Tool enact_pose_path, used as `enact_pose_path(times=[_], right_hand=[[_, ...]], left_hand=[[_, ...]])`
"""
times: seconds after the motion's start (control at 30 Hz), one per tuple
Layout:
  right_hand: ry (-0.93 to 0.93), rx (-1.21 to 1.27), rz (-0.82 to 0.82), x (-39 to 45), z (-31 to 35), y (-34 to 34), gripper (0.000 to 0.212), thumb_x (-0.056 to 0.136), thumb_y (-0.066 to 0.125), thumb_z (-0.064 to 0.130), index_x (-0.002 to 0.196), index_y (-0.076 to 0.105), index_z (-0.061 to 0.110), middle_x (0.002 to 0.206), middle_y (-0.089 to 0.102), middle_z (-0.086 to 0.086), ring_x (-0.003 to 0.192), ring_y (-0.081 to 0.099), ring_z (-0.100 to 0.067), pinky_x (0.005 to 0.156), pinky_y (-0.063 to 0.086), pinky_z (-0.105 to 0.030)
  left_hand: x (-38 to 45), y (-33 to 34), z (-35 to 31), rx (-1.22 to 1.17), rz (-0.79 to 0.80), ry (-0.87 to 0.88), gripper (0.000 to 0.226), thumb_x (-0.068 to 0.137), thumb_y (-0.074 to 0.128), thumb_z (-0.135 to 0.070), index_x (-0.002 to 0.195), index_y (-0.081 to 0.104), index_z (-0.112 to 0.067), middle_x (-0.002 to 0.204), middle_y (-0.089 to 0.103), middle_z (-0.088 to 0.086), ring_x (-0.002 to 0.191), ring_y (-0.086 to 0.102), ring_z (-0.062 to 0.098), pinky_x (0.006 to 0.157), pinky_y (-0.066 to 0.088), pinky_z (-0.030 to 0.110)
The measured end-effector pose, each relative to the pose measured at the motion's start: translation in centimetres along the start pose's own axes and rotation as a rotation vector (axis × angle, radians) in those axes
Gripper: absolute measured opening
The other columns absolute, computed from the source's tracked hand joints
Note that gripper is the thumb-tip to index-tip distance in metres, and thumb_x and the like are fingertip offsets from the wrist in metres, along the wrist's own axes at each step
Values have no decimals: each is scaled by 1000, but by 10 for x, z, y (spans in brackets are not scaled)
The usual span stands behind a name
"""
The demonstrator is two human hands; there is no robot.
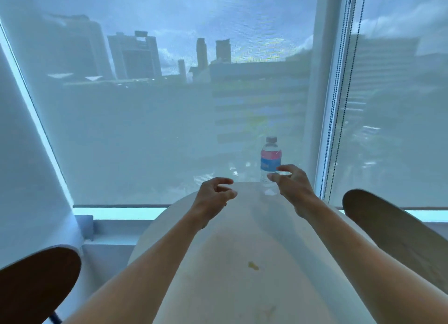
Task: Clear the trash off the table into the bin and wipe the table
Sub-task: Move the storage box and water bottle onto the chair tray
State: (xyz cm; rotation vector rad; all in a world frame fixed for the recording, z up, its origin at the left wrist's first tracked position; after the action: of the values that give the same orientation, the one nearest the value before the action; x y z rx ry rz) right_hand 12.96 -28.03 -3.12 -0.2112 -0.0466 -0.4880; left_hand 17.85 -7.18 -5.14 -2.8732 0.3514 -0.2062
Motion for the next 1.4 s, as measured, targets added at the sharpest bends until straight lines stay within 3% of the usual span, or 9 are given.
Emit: enact_pose_path(times=[0.2, 0.37, 0.53, 0.7, 0.87, 1.03, 1.17, 1.23, 1.4], right_hand=[[9, -59, 14, 65, -14, -1, 84, 76, 78, 40, 146, 34, 20, 139, 48, -14, 123, 51, -27, 101, 42, -40], [1, -68, 51, 96, -25, 4, 104, 62, 81, 51, 149, 30, 24, 142, 45, -10, 125, 50, -26, 104, 41, -42], [-51, -53, 123, 105, -30, 10, 70, 74, 80, 39, 134, 47, 25, 117, 58, -2, 108, 57, -18, 83, 44, -29], [-113, -24, 104, 106, -25, 12, 38, 75, 80, 30, 107, 62, 22, 100, 67, -6, 85, 62, -16, 68, 48, -25], [-135, -15, 110, 99, -21, 17, 40, 72, 80, 37, 107, 64, 24, 104, 66, -9, 90, 63, -18, 69, 48, -27], [-161, -10, 166, 79, -4, 33, 51, 58, 80, 50, 102, 66, 30, 105, 68, -9, 95, 66, -23, 86, 55, -42], [-184, 20, 236, 46, 16, 60, 58, 53, 81, 52, 104, 67, 30, 100, 70, -8, 92, 69, -24, 78, 56, -40], [-200, 37, 279, 26, 26, 76, 55, 57, 82, 49, 105, 67, 29, 100, 71, -7, 91, 69, -24, 72, 53, -36], [-240, 93, 440, -37, 57, 123, 40, 73, 82, 32, 109, 67, 26, 100, 72, -4, 92, 71, -20, 80, 57, -37]], left_hand=[[71, 47, 3, 52, 75, 17, 54, 77, 79, -14, 126, 58, -23, 112, 62, 6, 95, 63, 17, 78, 49, 26], [109, 78, 14, 55, 143, 19, 76, 72, 84, -18, 138, 47, -26, 125, 55, 7, 111, 57, 20, 91, 50, 32], [126, 103, 16, 68, 211, 51, 79, 62, 88, -23, 133, 53, -24, 118, 62, 8, 108, 61, 19, 89, 52, 30], [132, 109, 18, 43, 204, 79, 50, 71, 82, -7, 117, 60, -11, 74, 58, -5, 59, 57, -4, 53, 42, 9], [124, 99, 13, 68, 209, 98, 66, 58, 86, -33, 120, 62, -29, 108, 69, 7, 98, 67, 19, 85, 55, 32], [100, 68, 3, 62, 168, 126, 55, 69, 84, -17, 119, 64, -24, 106, 71, 7, 94, 65, 17, 83, 52, 28], [65, 27, -3, 81, 117, 140, 60, 62, 84, -27, 119, 65, -27, 104, 72, 4, 99, 67, 19, 89, 55, 36], [45, 5, -5, 101, 85, 149, 62, 60, 82, -31, 119, 64, -29, 103, 73, 2, 98, 68, 17, 89, 55, 36], [-18, -65, -8, 190, -42, 159, 66, 58, 81, -40, 121, 63, -33, 105, 72, -5, 96, 67, 12, 89, 56, 41]])
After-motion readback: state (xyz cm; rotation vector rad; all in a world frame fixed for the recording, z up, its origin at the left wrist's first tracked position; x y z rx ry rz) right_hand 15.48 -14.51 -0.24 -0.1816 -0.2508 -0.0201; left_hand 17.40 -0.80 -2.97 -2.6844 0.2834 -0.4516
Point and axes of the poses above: each hand's wrist, its own x-axis towards the middle knuckle, its own y-axis out of the palm, z = x × y, the point moved 6 cm from there along x, towards the middle knuckle
